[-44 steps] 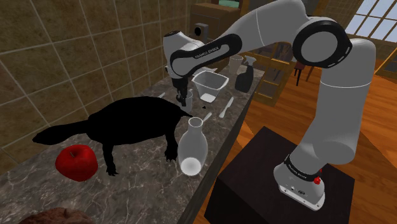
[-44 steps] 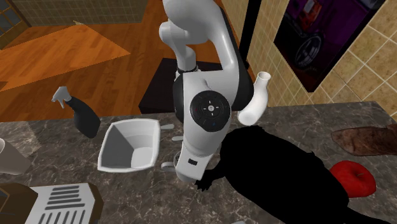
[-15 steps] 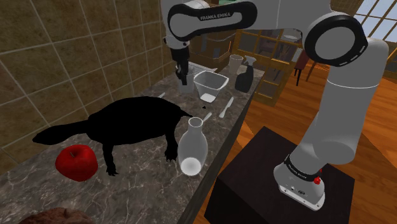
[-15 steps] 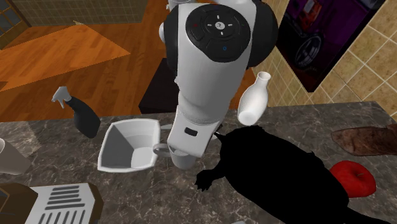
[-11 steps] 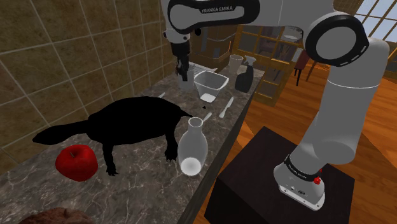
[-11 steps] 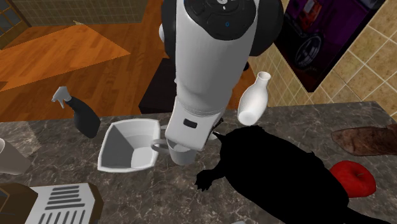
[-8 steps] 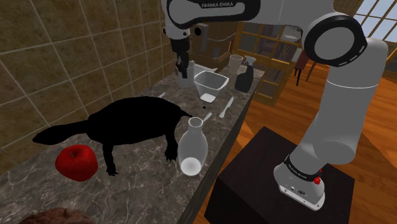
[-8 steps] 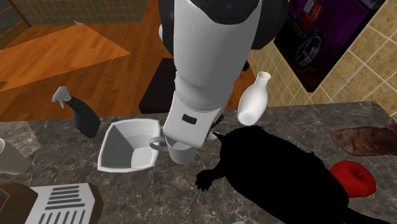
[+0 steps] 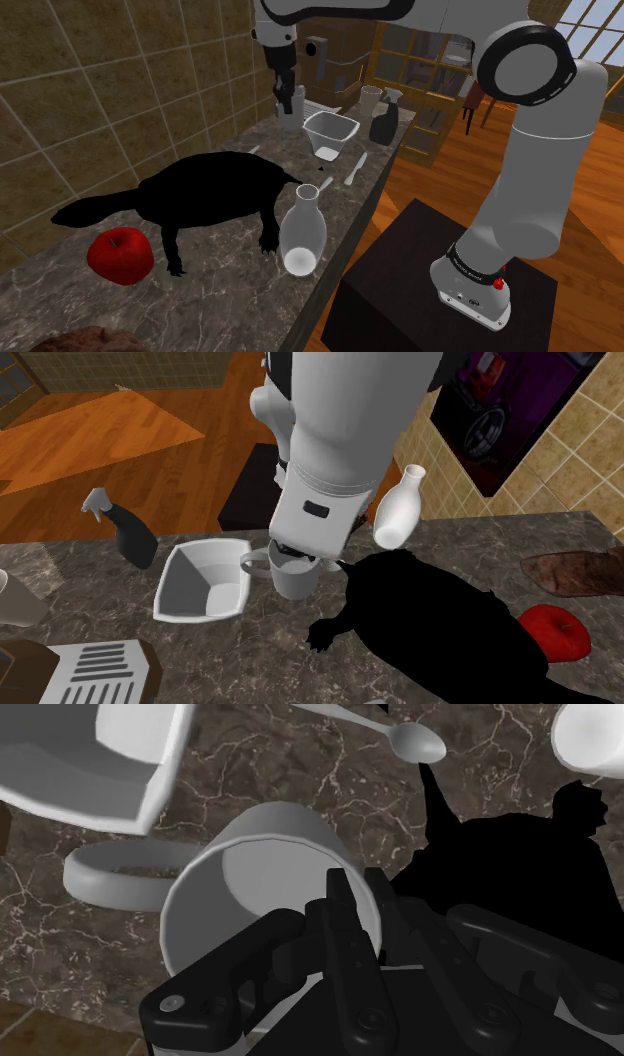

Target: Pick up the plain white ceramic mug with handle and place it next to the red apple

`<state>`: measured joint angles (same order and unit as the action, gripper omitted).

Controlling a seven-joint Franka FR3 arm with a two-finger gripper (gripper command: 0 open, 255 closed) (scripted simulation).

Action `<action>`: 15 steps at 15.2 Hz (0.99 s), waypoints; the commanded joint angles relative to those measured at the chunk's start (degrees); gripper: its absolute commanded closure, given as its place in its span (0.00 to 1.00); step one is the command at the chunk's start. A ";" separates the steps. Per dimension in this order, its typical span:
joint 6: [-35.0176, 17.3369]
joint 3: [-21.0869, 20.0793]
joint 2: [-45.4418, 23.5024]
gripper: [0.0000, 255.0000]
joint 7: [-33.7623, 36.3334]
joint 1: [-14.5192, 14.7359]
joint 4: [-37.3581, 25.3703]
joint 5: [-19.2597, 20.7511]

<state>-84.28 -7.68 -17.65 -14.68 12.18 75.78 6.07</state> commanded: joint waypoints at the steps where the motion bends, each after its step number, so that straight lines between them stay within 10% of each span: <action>1: -0.17 -0.76 0.98 1.00 2.08 1.27 1.30 -0.23; 15: 1.47 -7.12 -1.04 1.00 19.71 12.84 -1.33 -0.86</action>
<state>-83.11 -14.34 -17.73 3.52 23.99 75.65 5.09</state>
